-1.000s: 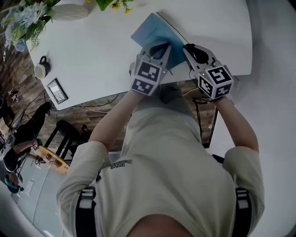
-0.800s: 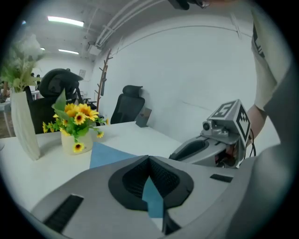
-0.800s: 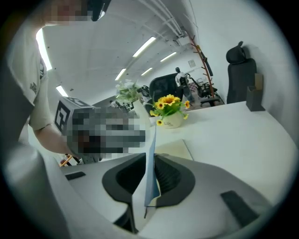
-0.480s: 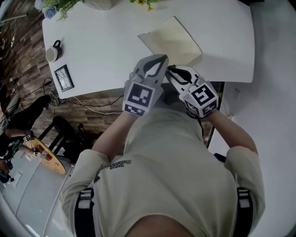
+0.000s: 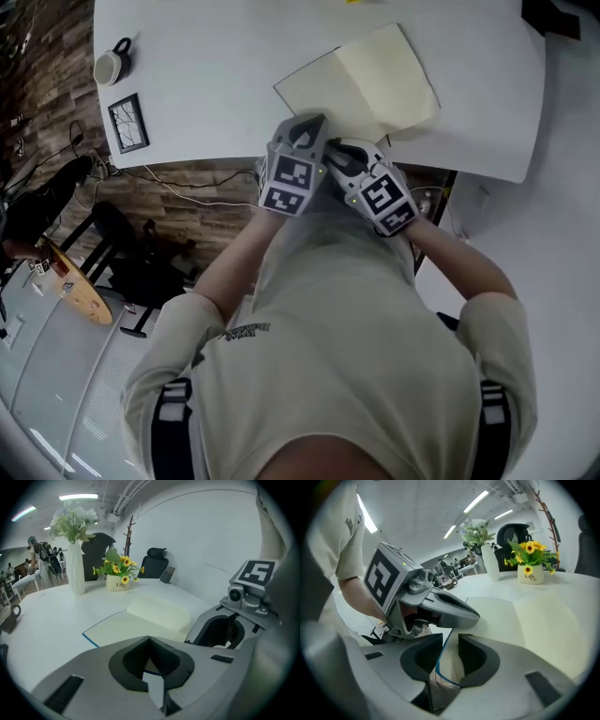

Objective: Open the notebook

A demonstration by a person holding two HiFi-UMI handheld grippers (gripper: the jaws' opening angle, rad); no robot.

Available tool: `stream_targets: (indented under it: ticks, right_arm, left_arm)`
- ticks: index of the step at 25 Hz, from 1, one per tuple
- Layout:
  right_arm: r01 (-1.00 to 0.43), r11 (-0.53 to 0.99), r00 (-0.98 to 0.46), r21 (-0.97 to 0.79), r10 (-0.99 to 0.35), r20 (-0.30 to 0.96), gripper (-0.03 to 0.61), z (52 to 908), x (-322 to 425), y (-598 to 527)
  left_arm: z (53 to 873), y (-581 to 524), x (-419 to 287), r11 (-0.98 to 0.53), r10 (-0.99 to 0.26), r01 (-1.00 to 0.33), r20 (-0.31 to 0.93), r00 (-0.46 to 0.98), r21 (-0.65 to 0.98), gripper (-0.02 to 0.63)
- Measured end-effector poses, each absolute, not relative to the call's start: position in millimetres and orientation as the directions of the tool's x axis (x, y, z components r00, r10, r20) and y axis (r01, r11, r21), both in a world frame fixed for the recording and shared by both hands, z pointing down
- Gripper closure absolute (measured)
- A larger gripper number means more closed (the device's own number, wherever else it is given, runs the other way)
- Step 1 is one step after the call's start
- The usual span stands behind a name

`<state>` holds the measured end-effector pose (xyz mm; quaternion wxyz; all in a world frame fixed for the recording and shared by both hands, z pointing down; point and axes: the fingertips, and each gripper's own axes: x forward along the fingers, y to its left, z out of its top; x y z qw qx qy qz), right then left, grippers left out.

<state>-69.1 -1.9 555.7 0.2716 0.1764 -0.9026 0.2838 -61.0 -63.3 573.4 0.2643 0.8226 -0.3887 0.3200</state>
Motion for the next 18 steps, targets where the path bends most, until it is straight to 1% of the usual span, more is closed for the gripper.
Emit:
stream_targets:
  ticks: [5,6,7,10,14,16,18]
  right_arm:
    - [-0.445,0.796,-0.770,-0.409,-0.107,0.629,0.469,572.9,-72.2,5.8]
    - [-0.448,0.797,-0.769,-0.406,-0.112,0.630,0.451,571.0,-68.3,3.1]
    - [-0.461,0.791,-0.768,-0.401,-0.129,0.628,0.448,567.0,-61.7,-2.4]
    - [-0.558,0.740,-0.750,-0.376,-0.255,0.610,0.448,542.7,-23.9,-36.0]
    - [-0.705,0.674,-0.643,-0.220,-0.477,0.599,0.440,511.7,53.1,-103.5]
    - [-0.759,0.626,-0.575,-0.177,-0.519,0.632,0.382,519.2,92.3,-128.5]
    - [-0.791,0.584,-0.536,-0.183,-0.516,0.668,0.352,538.6,120.8,-142.6]
  left_arm:
    - [603.2,-57.9,-67.4,-0.550,-0.420,-0.807,0.763,0.492,0.217,0.601]
    - [606.0,-58.7,-68.3,-0.552,-0.420,-0.806,0.763,0.491,0.215,0.601]
    - [608.2,-59.7,-69.4,-0.555,-0.419,-0.805,0.765,0.488,0.209,0.603]
    - [612.8,-59.8,-70.9,-0.565,-0.401,-0.800,0.780,0.481,0.203,0.601]
    - [620.8,-59.0,-70.5,-0.570,-0.385,-0.796,0.789,0.478,0.204,0.601]
    - [623.0,-58.9,-70.5,-0.570,-0.382,-0.796,0.792,0.476,0.203,0.603]
    - [624.0,-59.3,-71.0,-0.572,-0.379,-0.795,0.794,0.475,0.203,0.603]
